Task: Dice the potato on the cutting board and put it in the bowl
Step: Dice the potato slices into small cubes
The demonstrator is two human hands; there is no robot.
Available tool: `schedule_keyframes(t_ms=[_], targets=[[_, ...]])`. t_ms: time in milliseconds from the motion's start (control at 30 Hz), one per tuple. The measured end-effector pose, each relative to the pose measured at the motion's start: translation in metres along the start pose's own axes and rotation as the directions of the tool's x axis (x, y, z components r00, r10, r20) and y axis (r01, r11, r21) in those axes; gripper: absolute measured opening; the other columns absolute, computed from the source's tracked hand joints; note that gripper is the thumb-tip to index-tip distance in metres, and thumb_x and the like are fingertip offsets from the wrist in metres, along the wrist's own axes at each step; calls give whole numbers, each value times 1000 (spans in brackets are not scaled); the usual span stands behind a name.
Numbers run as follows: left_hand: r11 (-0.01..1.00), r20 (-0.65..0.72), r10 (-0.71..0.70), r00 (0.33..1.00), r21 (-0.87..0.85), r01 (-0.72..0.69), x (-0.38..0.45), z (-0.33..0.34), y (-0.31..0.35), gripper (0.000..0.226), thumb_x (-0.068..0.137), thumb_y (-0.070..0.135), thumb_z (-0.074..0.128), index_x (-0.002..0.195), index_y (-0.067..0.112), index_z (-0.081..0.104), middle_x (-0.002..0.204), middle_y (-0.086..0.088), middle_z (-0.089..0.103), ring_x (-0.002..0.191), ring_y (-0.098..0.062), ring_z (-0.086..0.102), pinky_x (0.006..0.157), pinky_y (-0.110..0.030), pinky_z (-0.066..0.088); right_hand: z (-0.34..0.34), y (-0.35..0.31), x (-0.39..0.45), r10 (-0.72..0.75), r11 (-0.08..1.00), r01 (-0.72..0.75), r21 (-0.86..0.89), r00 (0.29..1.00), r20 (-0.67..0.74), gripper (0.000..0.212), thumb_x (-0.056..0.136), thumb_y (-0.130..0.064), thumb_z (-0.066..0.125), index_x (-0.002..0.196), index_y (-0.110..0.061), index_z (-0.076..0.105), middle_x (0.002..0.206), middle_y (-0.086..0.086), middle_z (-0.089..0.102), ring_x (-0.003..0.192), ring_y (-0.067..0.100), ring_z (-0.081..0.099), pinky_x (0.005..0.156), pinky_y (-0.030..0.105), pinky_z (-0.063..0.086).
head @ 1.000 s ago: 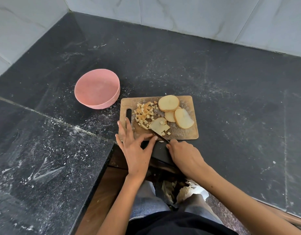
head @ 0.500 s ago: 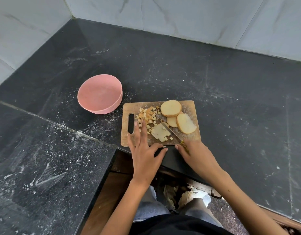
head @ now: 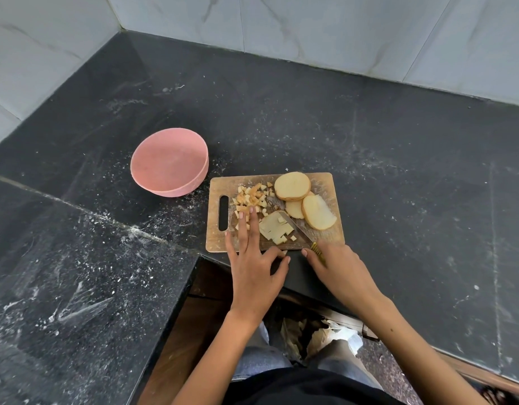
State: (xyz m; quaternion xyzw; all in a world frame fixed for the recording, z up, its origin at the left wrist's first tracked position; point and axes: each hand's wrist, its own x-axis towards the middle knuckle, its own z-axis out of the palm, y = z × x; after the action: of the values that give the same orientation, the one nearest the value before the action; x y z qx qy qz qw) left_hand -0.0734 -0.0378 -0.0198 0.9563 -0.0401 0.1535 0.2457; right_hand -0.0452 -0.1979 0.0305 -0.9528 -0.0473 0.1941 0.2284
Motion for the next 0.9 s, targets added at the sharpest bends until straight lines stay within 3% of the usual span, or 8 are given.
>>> schedule_keyframes(t_ms=[233,433,633,900], targets=[[998,10,-37,999,57,37,2,1,2,16,79,34,77,75,21,70,159,-20,15,149,-32,-3,115,-56,-1,0,-1,0,7,1000,-7,-2,1000,3,34,99,-44,39,81,-16,49,75,-1,54,77,25,56,64,35,45],[992,52,42,998,116,-48,11,2,8,17,80,32,73,72,18,65,159,-20,15,149,-33,1,111,-67,14,-2,-2,3,18,1000,-18,8,1000,5,33,98,-45,40,83,-18,51,77,0,55,77,25,58,63,33,43],[990,55,86,995,104,-92,16,-1,4,18,75,30,76,69,20,63,159,-18,18,149,-34,4,109,-68,15,-5,-1,6,20,1000,-20,1,1000,-13,34,98,-45,41,77,-19,49,72,-1,53,72,23,55,60,33,41],[987,106,71,992,137,-86,14,-5,3,13,74,35,80,71,25,72,159,-19,16,149,-34,2,110,-68,16,-11,-2,12,-1,1000,0,-21,1000,-30,33,99,-43,41,81,-17,50,68,-4,50,68,21,54,59,33,42]])
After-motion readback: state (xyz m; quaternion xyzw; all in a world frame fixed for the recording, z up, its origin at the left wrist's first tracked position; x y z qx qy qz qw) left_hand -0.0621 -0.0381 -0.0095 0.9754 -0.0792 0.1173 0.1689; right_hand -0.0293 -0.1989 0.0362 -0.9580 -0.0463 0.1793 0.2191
